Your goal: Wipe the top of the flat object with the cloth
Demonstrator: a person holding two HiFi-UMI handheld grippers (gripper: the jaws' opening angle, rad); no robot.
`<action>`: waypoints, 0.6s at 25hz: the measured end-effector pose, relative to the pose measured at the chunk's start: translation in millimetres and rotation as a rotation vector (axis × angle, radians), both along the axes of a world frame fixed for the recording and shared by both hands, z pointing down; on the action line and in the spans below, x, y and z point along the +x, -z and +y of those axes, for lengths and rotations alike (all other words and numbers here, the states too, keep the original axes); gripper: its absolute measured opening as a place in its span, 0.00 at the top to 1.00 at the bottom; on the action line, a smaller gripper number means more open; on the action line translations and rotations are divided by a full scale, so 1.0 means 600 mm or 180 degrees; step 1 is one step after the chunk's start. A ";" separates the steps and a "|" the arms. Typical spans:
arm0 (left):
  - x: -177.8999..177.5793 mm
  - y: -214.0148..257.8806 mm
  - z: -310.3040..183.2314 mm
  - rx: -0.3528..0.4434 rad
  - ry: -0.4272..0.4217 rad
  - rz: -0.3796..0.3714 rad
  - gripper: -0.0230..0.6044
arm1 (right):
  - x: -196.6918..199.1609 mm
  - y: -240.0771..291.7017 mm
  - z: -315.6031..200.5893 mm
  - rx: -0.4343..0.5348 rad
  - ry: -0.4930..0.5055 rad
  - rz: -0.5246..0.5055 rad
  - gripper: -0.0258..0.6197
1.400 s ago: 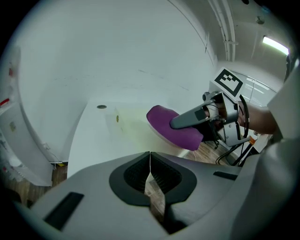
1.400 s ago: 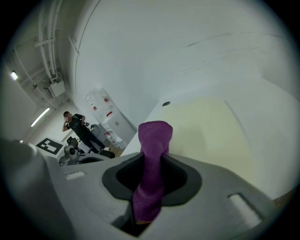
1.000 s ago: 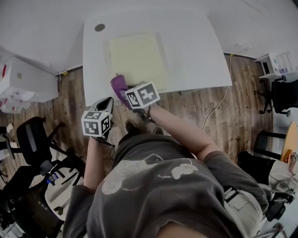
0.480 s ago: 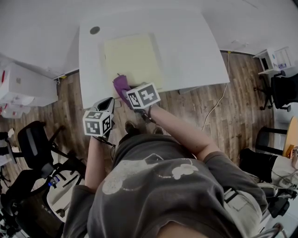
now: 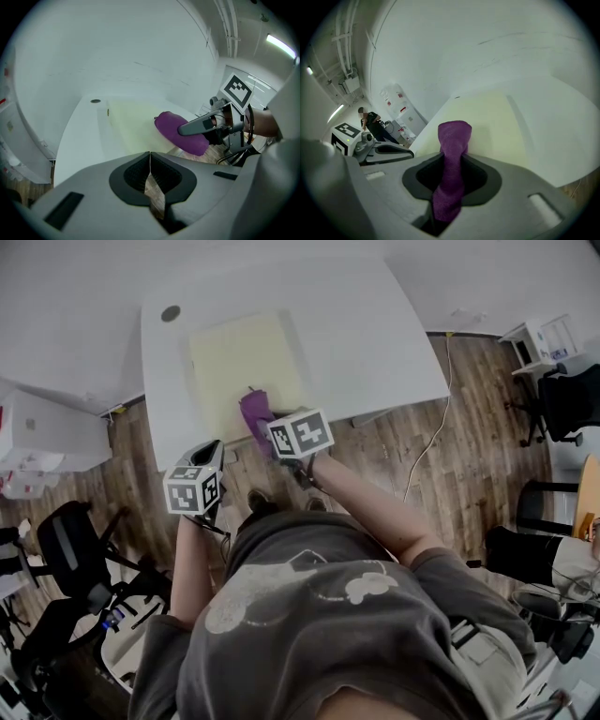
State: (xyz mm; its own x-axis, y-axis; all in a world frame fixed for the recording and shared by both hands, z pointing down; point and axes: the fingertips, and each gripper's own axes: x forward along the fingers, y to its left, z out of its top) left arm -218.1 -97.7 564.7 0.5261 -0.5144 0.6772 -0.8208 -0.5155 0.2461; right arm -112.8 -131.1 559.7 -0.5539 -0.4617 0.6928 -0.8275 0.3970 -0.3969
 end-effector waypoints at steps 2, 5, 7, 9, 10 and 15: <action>0.002 -0.002 -0.002 -0.0012 0.0008 -0.0019 0.97 | 0.026 -0.001 -0.001 0.0002 -0.0082 0.0018 0.82; 0.004 -0.010 0.000 -0.0041 -0.0026 -0.0090 0.97 | 0.064 -0.002 -0.005 0.0006 -0.0227 0.0045 0.82; 0.004 -0.012 0.002 -0.0054 -0.0043 -0.0095 0.97 | 0.086 -0.003 -0.006 0.0003 -0.0319 0.0061 0.82; 0.003 -0.012 0.004 -0.0059 -0.0043 -0.0061 0.97 | 0.105 -0.004 -0.005 0.0006 -0.0387 0.0077 0.82; 0.004 -0.012 0.004 -0.0061 -0.0049 -0.0048 0.97 | 0.115 -0.005 -0.005 0.0009 -0.0410 0.0088 0.82; 0.006 -0.011 0.002 -0.0079 -0.0094 -0.0021 0.97 | 0.166 -0.005 -0.007 0.0009 -0.0560 0.0177 0.82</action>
